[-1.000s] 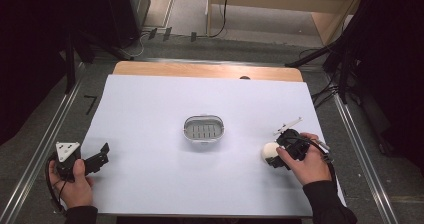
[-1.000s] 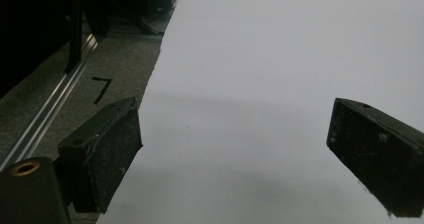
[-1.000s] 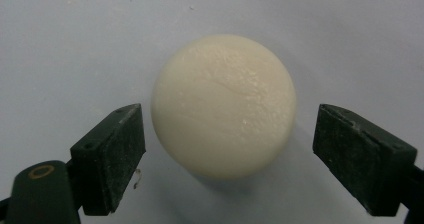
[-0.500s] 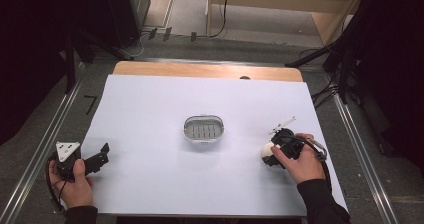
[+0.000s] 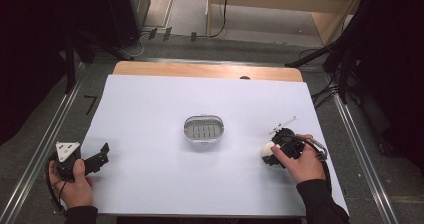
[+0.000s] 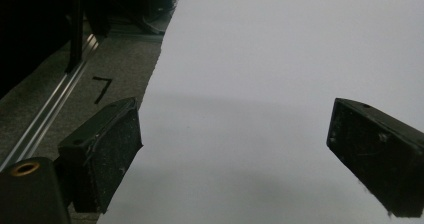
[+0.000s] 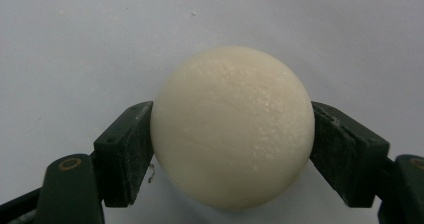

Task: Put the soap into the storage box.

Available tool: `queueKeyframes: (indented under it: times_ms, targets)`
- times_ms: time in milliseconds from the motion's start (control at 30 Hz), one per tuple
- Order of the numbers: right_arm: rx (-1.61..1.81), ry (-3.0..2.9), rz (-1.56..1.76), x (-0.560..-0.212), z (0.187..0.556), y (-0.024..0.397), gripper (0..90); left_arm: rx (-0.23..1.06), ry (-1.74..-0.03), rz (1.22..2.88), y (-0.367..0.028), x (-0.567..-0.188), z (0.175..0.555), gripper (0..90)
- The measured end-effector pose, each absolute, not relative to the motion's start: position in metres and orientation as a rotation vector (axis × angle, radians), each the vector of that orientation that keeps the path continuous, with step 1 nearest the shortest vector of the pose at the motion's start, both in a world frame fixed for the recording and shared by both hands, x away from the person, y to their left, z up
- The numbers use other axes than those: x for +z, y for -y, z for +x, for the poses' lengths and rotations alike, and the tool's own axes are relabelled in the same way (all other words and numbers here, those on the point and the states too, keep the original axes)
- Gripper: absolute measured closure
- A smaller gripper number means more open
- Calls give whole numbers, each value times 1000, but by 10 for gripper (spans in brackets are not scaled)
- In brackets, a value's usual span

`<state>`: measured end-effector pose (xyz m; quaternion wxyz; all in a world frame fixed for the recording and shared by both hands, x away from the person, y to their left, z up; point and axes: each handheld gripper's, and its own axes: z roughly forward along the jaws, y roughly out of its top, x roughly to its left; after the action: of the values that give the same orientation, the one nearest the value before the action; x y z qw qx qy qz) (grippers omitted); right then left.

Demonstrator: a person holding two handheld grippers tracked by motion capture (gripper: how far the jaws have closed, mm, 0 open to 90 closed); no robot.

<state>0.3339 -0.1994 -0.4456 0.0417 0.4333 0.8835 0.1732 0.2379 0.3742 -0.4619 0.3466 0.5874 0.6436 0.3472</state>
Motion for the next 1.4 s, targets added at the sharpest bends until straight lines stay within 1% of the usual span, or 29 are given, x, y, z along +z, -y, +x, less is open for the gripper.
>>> queueKeyframes:
  times_ms: [333,767,1100,1400]
  targets:
    - [538,-2713,1295,-442,335,199,240,902,-1669,1524,-374,-462,238,77]
    - [567,-2710,1283,-427,337,199,241,901,-1669,1524,-374,-462,238,77]
    - [613,-2714,1259,-411,342,187,241,899,-1668,1525,-374,-462,238,77]
    - [638,-2733,1240,-406,347,175,241,897,-1662,1529,-374,-462,238,78]
